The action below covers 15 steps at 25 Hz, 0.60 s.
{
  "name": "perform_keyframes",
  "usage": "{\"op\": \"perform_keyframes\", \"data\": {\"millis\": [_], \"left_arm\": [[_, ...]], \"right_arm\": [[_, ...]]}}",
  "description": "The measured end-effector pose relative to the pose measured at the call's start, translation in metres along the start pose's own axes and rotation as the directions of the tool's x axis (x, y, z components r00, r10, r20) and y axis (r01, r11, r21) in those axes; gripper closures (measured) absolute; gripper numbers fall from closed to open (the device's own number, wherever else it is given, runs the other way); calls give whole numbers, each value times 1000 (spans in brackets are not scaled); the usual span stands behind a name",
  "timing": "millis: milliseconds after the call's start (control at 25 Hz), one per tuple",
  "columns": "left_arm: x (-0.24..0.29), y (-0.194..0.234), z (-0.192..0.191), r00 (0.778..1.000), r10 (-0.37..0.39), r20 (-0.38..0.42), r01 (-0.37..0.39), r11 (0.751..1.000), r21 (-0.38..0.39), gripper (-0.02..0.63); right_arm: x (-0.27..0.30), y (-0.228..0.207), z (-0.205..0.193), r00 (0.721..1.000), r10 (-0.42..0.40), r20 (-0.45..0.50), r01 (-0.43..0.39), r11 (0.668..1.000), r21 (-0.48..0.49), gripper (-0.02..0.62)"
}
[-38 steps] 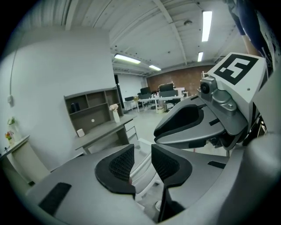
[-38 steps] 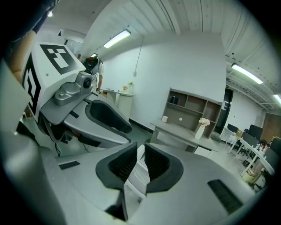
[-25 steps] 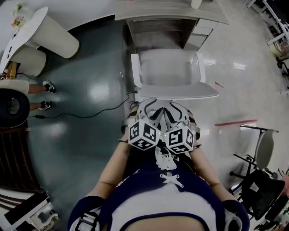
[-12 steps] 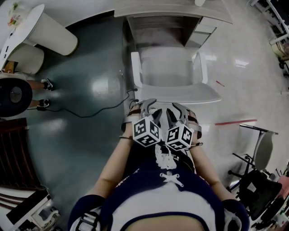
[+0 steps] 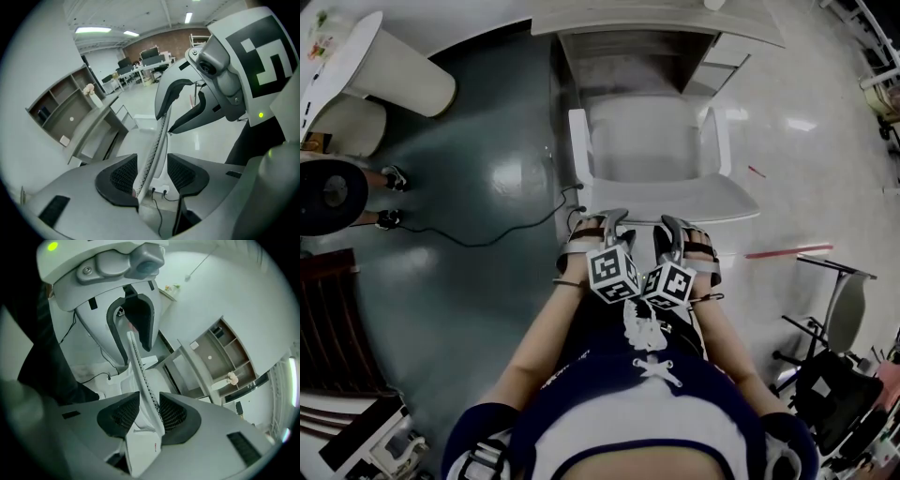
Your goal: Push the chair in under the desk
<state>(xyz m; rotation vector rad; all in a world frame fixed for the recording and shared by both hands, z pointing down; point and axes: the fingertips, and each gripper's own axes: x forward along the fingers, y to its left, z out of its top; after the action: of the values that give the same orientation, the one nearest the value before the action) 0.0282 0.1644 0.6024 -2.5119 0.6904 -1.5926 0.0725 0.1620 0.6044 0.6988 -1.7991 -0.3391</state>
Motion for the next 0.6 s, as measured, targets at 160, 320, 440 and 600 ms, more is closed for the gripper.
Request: {"op": "perform_keyframes", "data": {"millis": [160, 320, 440, 600], "left_arm": [[12, 1, -2, 1000, 8, -27, -8, 1000, 26, 413], [22, 4, -5, 999, 18, -32, -17, 999, 33, 413], [26, 7, -5, 999, 30, -33, -28, 999, 38, 413], [33, 6, -7, 999, 7, -32, -7, 1000, 12, 413]], "right_arm": [[7, 1, -5, 1000, 1, -2, -1, 1000, -9, 483], [10, -3, -5, 1000, -27, 9, 27, 999, -43, 479], [16, -3, -8, 1000, -10, -5, 10, 998, -56, 468], [26, -5, -23, 999, 24, -41, -26, 999, -46, 429]]}}
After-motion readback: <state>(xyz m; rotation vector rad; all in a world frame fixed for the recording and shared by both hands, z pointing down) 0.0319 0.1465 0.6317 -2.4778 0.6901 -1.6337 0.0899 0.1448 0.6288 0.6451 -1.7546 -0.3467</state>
